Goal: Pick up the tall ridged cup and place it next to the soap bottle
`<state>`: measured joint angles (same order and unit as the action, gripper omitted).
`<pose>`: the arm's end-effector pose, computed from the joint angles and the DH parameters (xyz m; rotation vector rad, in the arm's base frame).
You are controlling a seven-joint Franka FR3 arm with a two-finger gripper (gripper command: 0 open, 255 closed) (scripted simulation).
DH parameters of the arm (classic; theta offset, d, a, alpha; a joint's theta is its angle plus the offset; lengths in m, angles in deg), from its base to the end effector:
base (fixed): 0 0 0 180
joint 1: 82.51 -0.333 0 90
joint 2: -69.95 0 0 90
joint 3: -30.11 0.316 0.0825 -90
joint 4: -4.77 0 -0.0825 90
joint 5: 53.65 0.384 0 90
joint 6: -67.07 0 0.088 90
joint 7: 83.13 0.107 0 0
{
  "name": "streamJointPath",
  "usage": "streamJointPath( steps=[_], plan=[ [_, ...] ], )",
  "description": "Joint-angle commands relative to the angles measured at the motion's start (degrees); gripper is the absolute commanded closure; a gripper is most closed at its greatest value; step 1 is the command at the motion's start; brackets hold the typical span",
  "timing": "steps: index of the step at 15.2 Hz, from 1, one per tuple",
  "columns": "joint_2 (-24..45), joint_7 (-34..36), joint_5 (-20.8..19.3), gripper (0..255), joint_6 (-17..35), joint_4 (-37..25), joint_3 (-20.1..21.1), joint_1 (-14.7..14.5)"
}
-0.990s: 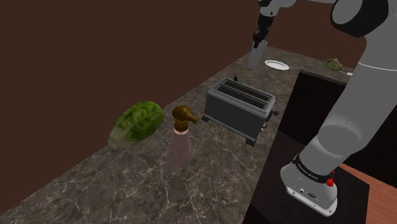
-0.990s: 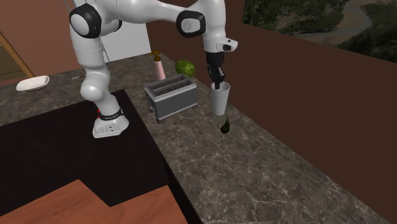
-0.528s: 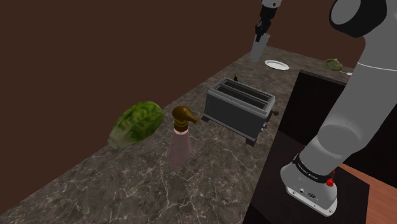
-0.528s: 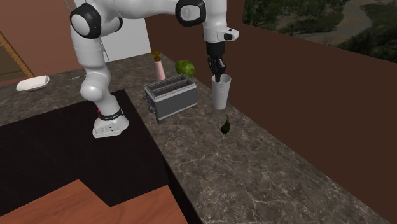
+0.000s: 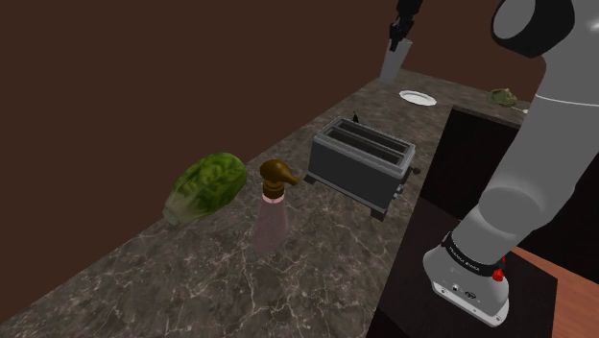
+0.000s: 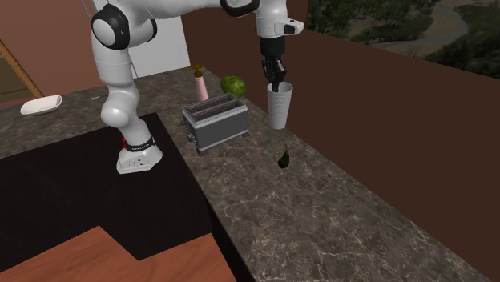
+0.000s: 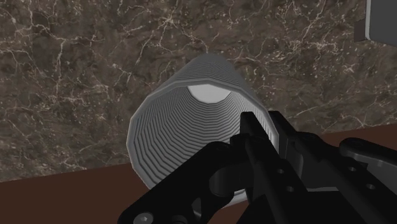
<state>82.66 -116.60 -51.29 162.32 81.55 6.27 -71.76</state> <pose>0.5355 -0.3261 0.6215 3.0339 -0.0098 0.1098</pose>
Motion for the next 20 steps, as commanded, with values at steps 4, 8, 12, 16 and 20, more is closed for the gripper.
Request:
streamJointPath(
  steps=[4, 8, 12, 16, 20],
  plan=[
    [1.8, -0.5, 0.8, 255, -4.7, -6.4, -0.1, 0.8],
    [3.9, -1.0, 1.8, 255, -8.9, -12.6, -0.3, 1.8],
    [6.8, -1.5, 3.1, 255, -13.7, -20.1, -0.3, 3.2],
    [1.5, 0.7, 0.6, 255, -12.5, -13.8, -0.1, -0.1],
    [-9.0, 6.4, -4.5, 255, -9.2, -0.6, 1.8, -5.5]
  ],
)
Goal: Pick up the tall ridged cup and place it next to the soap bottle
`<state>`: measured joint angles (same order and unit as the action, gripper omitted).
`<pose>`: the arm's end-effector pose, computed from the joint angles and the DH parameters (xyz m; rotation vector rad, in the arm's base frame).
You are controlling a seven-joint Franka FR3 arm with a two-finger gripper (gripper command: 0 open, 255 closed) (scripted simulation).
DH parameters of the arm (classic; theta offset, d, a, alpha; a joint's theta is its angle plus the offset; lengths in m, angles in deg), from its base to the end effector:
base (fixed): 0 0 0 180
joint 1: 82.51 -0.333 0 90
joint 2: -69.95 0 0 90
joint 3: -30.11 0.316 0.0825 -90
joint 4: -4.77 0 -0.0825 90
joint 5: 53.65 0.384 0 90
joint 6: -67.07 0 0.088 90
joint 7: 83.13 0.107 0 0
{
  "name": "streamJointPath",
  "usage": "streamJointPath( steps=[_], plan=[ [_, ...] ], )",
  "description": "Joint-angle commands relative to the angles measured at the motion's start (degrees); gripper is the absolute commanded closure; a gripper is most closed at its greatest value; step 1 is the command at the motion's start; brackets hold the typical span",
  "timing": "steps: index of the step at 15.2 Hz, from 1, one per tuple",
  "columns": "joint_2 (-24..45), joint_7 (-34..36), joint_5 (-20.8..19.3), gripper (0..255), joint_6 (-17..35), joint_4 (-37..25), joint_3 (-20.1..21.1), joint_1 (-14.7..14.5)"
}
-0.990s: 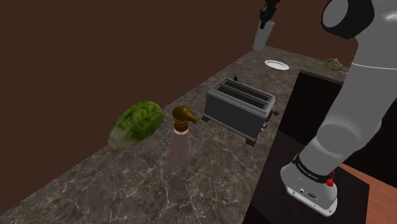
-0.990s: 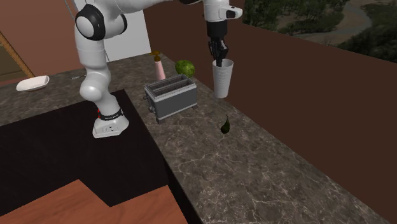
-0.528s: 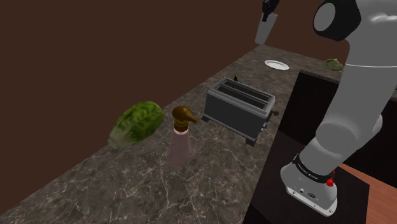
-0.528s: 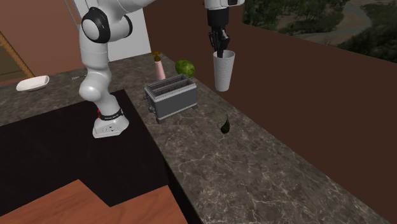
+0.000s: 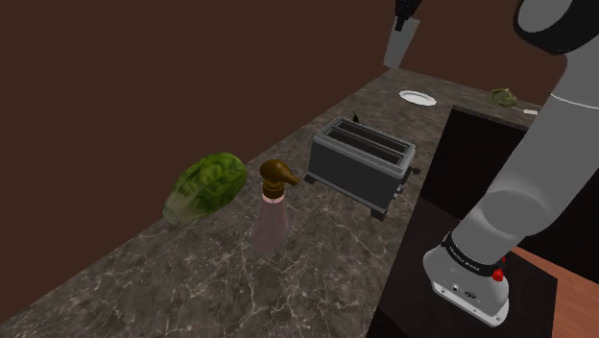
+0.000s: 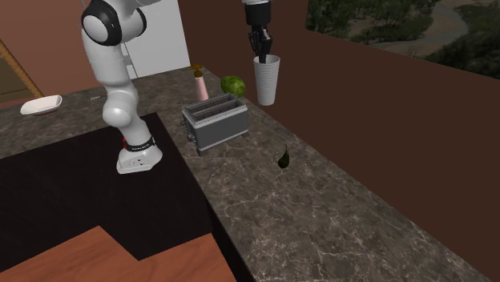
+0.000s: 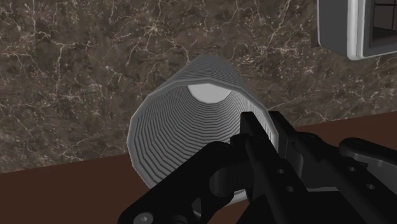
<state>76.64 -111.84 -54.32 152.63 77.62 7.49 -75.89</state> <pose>0.5114 -0.2675 0.6958 3.0352 -0.0089 0.1102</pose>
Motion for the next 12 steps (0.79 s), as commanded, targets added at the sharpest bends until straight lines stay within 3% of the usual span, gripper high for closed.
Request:
streamJointPath(
  steps=[1, 6, 12],
  plan=[
    [-5.3, 3.1, -2.5, 255, 0.9, 6.0, 1.2, -2.4],
    [-15.1, 10.5, -6.3, 255, 1.8, 16.7, 5.5, -5.8],
    [-24.3, 18.9, -8.1, 255, 1.1, 26.0, 11.2, -8.4]
  ],
)
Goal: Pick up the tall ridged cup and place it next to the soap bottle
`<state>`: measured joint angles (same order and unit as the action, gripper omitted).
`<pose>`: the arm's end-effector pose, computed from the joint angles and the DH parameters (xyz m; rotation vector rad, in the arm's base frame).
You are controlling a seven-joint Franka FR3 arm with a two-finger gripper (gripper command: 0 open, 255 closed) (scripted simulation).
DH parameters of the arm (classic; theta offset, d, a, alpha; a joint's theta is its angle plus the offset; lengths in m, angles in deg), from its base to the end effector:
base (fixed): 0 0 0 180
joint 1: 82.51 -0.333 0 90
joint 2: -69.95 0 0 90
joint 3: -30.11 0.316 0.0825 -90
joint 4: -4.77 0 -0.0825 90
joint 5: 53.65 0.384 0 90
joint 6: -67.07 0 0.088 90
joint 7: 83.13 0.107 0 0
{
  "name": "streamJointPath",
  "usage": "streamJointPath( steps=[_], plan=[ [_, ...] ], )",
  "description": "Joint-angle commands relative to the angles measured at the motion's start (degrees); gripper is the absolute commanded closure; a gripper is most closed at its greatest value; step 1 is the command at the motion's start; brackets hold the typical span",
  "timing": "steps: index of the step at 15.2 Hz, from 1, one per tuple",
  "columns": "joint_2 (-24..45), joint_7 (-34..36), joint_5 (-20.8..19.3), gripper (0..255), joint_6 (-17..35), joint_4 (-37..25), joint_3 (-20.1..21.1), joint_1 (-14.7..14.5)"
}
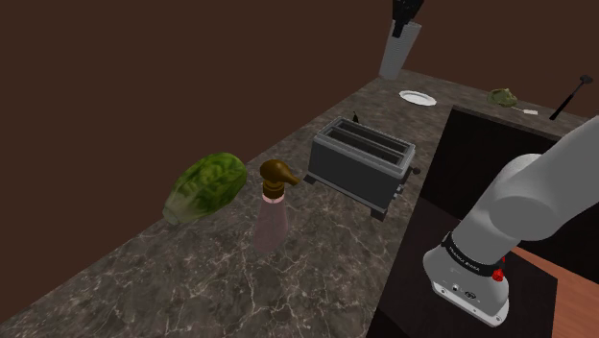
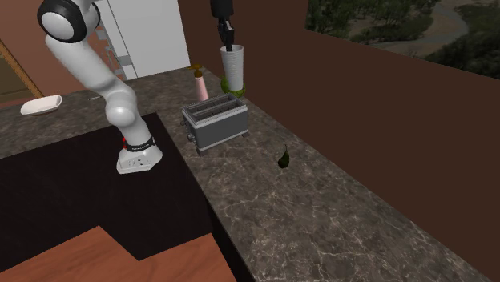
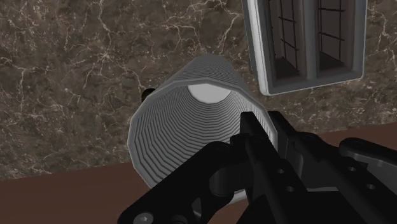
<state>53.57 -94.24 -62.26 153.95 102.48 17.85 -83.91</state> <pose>0.4428 -0.1203 0.6977 3.0348 -0.0074 0.1089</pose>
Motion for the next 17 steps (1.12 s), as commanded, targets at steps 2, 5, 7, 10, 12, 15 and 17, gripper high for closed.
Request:
streamJointPath(
  steps=[2, 5, 7, 10, 12, 15, 17],
  plan=[
    [-3.7, 4.1, -0.2, 255, -0.6, 3.5, 2.9, -1.1],
    [-7.1, 8.1, 0.2, 255, -1.5, 6.6, 5.9, -2.2],
    [-9.0, 10.8, 0.7, 255, -2.1, 8.2, 7.9, -2.9],
    [-11.5, 14.7, 1.7, 255, -3.1, 10.2, 11.0, -3.9],
    [-12.8, 17.4, 2.5, 255, -3.8, 11.2, 13.1, -4.7],
    [-14.5, 21.5, 4.0, 255, -4.8, 12.2, 16.4, -5.8],
    [-15.2, 24.2, 5.0, 255, -5.4, 12.6, 18.5, -6.5]
  ],
)
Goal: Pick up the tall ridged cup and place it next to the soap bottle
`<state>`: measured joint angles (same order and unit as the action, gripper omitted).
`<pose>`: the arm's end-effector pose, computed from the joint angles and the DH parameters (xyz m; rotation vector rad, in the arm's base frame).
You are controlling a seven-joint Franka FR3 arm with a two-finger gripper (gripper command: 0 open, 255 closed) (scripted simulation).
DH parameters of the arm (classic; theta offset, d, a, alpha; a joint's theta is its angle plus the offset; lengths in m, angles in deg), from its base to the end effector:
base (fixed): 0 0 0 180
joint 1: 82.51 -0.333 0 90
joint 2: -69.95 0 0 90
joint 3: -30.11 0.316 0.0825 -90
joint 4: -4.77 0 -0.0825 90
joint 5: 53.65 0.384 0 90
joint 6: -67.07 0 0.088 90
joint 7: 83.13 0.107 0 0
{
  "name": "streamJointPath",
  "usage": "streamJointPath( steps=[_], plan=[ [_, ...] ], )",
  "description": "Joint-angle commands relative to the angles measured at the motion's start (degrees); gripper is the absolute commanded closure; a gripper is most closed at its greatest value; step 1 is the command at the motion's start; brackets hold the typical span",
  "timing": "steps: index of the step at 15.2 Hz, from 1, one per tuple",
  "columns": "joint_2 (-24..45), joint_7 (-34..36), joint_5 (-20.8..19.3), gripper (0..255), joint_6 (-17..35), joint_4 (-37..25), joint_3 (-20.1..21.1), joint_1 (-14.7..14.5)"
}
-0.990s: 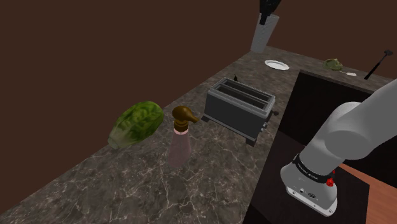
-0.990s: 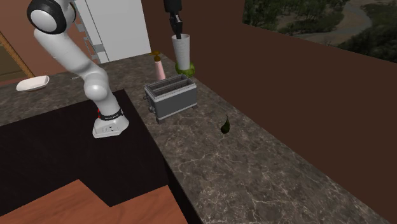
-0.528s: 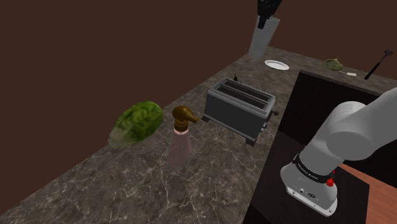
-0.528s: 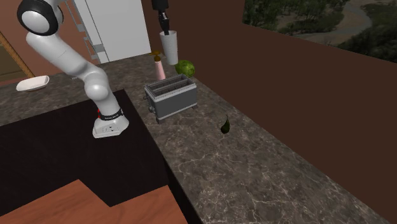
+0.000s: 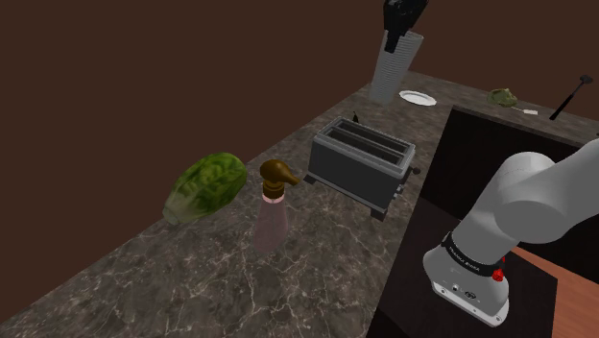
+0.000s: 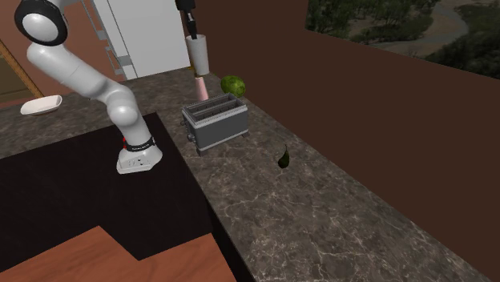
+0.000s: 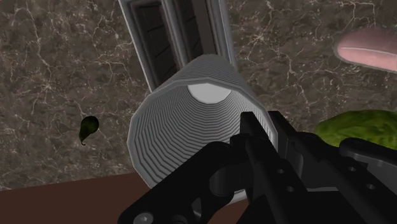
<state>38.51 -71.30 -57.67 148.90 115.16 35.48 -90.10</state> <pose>0.3504 0.0853 0.6973 3.0343 -0.0068 0.1095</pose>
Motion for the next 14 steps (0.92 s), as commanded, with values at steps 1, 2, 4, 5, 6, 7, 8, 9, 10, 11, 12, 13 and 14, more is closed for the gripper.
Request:
streamJointPath(
  steps=[1, 2, 4, 5, 6, 7, 8, 9, 10, 11, 12, 13, 14],
  plan=[
    [-0.5, 2.6, 1.0, 255, -0.7, 0.0, 2.0, -0.6],
    [-0.7, 4.0, 1.5, 255, -1.0, 0.0, 3.1, -1.0],
    [-1.0, 6.7, 2.7, 255, -1.6, -0.1, 5.4, -1.7],
    [-1.1, 8.2, 3.3, 255, -1.9, -0.3, 6.5, -2.0],
    [-1.1, 9.6, 3.9, 255, -2.1, -0.5, 7.7, -2.3],
    [-1.0, 11.0, 4.4, 255, -2.4, -0.8, 8.8, -2.6],
    [-0.9, 12.4, 5.0, 255, -2.6, -1.2, 10.0, -2.9],
    [-0.7, 13.9, 5.5, 255, -2.9, -1.6, 11.2, -3.2],
    [-0.4, 15.3, 6.1, 255, -3.1, -2.0, 12.4, -3.5],
    [-0.1, 16.8, 6.6, 255, -3.3, -2.6, 13.6, -3.7],
    [0.3, 18.4, 7.1, 255, -3.5, -3.2, 14.9, -4.0],
    [-0.1, 18.4, 7.2, 255, -2.8, -2.1, 14.9, -4.1],
    [-0.4, 18.4, 7.3, 255, -2.0, -1.0, 14.9, -4.2]
  ],
)
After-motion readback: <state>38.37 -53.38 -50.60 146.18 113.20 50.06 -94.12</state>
